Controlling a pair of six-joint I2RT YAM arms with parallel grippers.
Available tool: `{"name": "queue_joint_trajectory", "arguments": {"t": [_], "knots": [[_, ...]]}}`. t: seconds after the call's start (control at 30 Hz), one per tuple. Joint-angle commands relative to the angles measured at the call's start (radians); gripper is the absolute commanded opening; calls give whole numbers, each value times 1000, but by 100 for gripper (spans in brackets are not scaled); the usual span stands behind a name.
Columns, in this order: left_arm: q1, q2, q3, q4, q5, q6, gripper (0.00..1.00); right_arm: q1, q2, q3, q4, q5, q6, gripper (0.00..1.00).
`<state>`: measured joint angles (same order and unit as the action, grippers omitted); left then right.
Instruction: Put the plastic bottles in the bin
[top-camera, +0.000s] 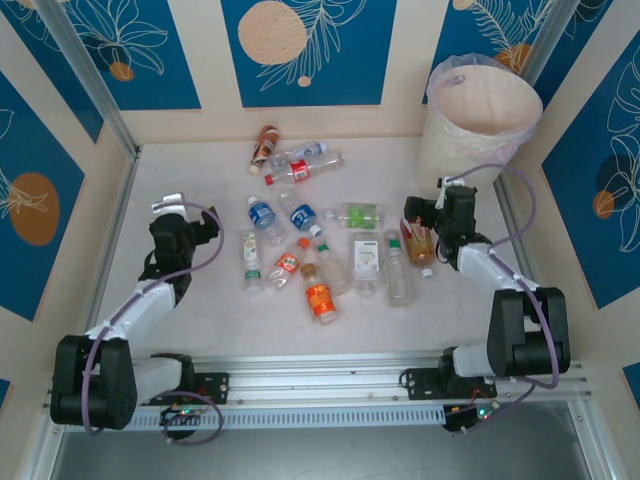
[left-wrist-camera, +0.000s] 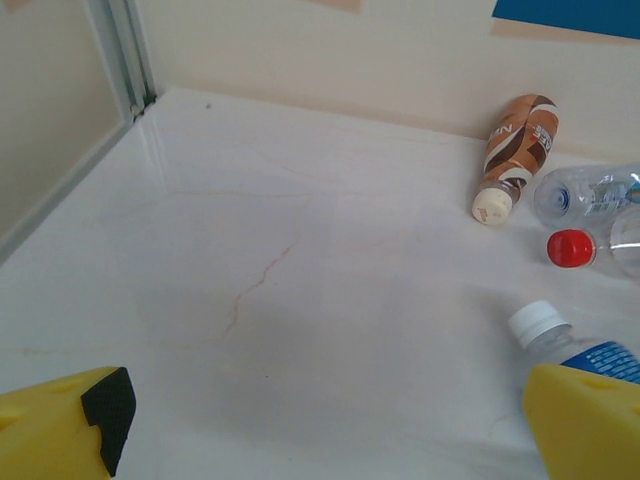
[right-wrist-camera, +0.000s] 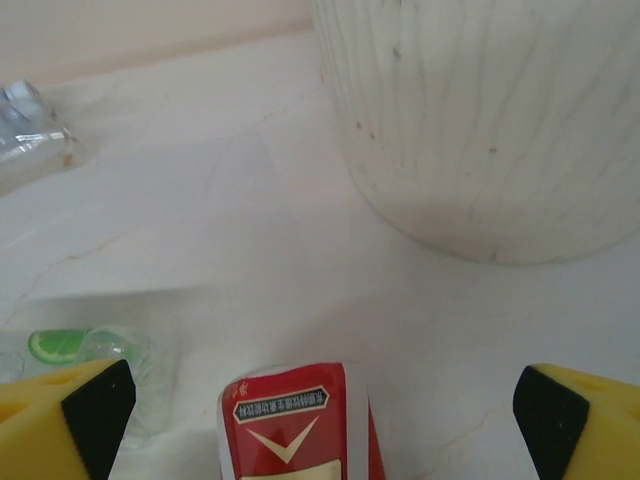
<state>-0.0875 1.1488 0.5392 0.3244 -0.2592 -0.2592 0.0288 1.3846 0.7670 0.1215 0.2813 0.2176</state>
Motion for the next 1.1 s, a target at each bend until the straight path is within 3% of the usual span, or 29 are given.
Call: {"name": "queue_joint_trajectory", "arguments": {"t": [0.0,0.2,0.67,0.9,1.07], "knots": [[1,-28,44,-151,22,-111,100,5,66,102,-307,23,53,99],[4,-73,34,-180,41,-159,100,26,188,228,-485,-53,6,95],[14,-80,50,-249,30,-203,100,80,400,386,-592,82,12,95],[17,-78,50,-275,17,-207,100,94,430,381,-567,138,3,77],[19,-57,54,-252,76,-219,100,101,369,347,-533,170,9,68]]}}
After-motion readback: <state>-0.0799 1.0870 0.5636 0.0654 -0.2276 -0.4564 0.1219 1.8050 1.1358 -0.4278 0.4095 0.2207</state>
